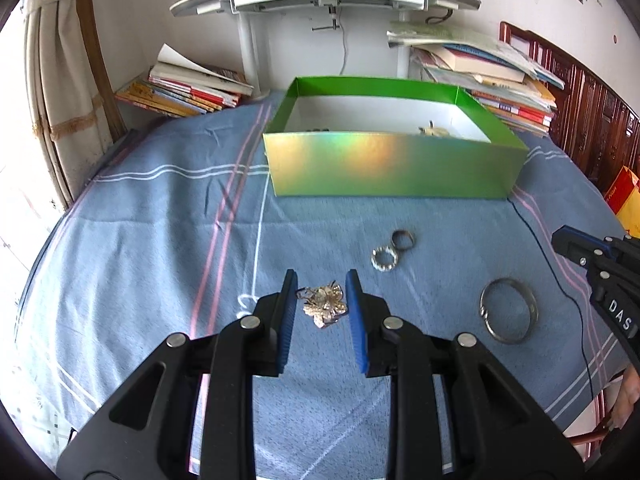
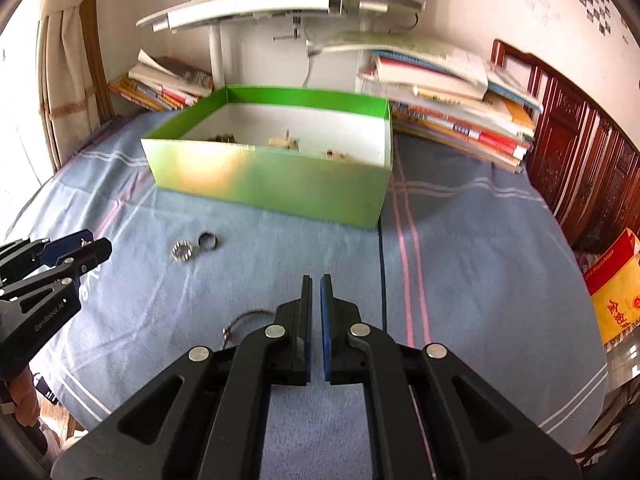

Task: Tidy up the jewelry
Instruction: 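Carry the charm and bangle over the green box and open both tools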

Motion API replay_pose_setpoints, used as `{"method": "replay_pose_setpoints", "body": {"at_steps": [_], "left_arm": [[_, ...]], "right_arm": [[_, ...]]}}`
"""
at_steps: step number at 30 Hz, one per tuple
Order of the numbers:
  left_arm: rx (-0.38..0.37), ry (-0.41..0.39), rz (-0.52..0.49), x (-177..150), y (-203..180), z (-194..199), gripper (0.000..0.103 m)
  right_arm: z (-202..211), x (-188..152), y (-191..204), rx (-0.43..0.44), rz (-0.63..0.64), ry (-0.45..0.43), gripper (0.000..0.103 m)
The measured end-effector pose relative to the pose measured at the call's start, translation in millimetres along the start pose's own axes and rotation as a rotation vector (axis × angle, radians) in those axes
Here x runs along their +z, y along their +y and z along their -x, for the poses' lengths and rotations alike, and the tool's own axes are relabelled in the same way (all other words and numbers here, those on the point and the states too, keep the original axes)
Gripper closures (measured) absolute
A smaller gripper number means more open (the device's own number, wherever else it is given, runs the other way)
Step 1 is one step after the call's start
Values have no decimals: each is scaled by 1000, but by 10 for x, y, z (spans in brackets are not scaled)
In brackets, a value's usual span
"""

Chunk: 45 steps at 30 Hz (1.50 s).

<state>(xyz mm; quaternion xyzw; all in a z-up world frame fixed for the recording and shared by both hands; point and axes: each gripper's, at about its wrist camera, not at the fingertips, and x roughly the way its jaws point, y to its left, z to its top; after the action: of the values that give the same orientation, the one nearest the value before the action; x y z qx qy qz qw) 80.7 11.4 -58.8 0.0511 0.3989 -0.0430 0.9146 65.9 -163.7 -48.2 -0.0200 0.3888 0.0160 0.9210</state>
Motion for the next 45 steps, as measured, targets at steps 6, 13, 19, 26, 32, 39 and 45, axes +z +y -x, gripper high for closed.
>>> {"method": "replay_pose_setpoints", "body": {"at_steps": [6, 13, 19, 26, 32, 39, 45], "left_arm": [[-5, 17, 0, -18, 6, -29, 78], [-10, 47, -5, -59, -24, -138, 78], [-9, 45, -7, 9, -11, -156, 78], [-32, -57, -21, 521, 103, 82, 78], [-34, -154, -25, 1257, 98, 79, 78], [-22, -48, 11, 1642, 37, -768, 78], [-43, 20, 32, 1637, 41, -1126, 74]], "right_arm": [[-205, -151, 34, 13, 23, 89, 83], [-438, -284, 104, 10, 52, 159, 88], [-331, -238, 158, 23, 68, 127, 99], [36, 378, 79, 14, 69, -42, 99], [-190, 1193, -37, -33, 35, -110, 99], [-1106, 1474, -183, -90, -35, 18, 99], [-1357, 1451, -211, -71, -59, 46, 97]]}}
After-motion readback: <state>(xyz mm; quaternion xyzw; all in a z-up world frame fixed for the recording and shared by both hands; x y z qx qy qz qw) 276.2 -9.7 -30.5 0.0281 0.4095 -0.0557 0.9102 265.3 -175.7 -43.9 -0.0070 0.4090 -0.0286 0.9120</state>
